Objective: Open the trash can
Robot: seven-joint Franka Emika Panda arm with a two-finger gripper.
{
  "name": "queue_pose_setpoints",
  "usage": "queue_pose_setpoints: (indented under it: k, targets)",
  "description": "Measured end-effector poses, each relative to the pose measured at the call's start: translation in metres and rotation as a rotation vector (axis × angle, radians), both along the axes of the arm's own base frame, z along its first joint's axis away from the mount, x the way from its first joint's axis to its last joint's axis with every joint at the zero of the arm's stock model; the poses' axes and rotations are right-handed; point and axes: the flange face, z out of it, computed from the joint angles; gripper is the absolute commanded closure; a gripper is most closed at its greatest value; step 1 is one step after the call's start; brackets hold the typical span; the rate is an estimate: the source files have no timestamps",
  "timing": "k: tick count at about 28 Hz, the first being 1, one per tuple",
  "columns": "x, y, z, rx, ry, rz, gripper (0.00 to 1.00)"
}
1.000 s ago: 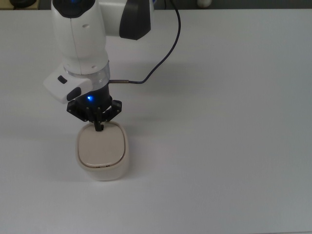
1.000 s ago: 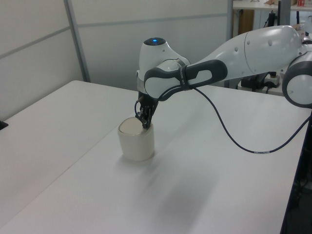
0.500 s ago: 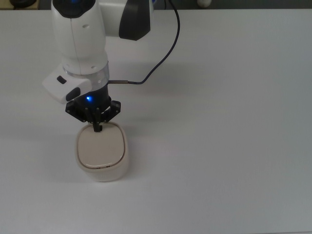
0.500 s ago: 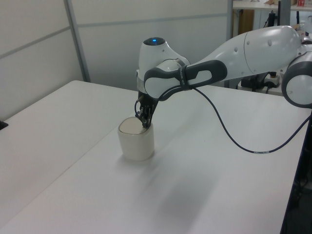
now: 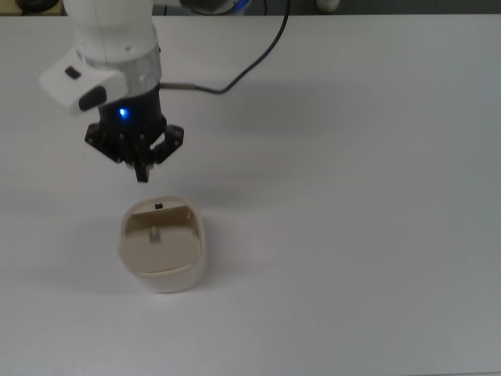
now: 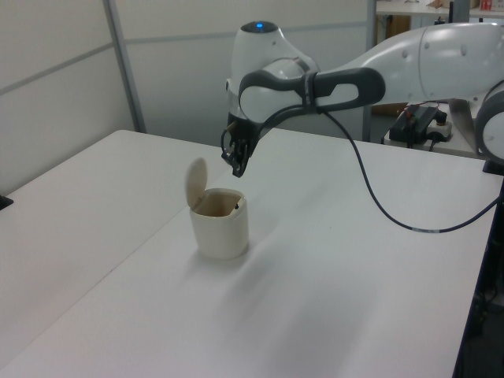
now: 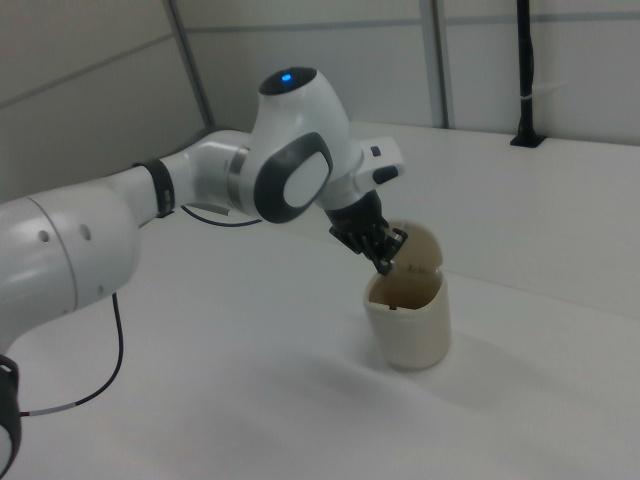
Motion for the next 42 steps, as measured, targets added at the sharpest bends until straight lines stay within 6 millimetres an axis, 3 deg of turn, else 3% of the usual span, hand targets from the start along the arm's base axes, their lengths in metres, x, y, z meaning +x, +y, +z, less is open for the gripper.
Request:
queue_pose_setpoints:
  k: [18,24,29,31,34,35,36,37,38,42]
  targets:
    - [-0.068,0.045,0.078,0.009,0.163,0.009,1.00]
    - [-0.084,0.064,0.093,0.024,0.193,0.031,1.00]
    - [-0.093,0.085,0.096,0.026,0.218,0.023,1.00]
    - [-0.095,0.093,0.095,0.026,0.221,0.024,0.96]
    - [-0.098,0.100,0.094,0.025,0.225,0.023,0.85]
    - [-0.099,0.101,0.094,0.026,0.225,0.021,0.77]
    - [-0.099,0.101,0.094,0.026,0.225,0.019,0.62]
    - [-0.099,0.101,0.094,0.026,0.225,0.019,0.16]
    - [-0.100,0.101,0.095,0.026,0.225,0.018,0.00]
    - [-0.100,0.101,0.094,0.027,0.225,0.014,0.00]
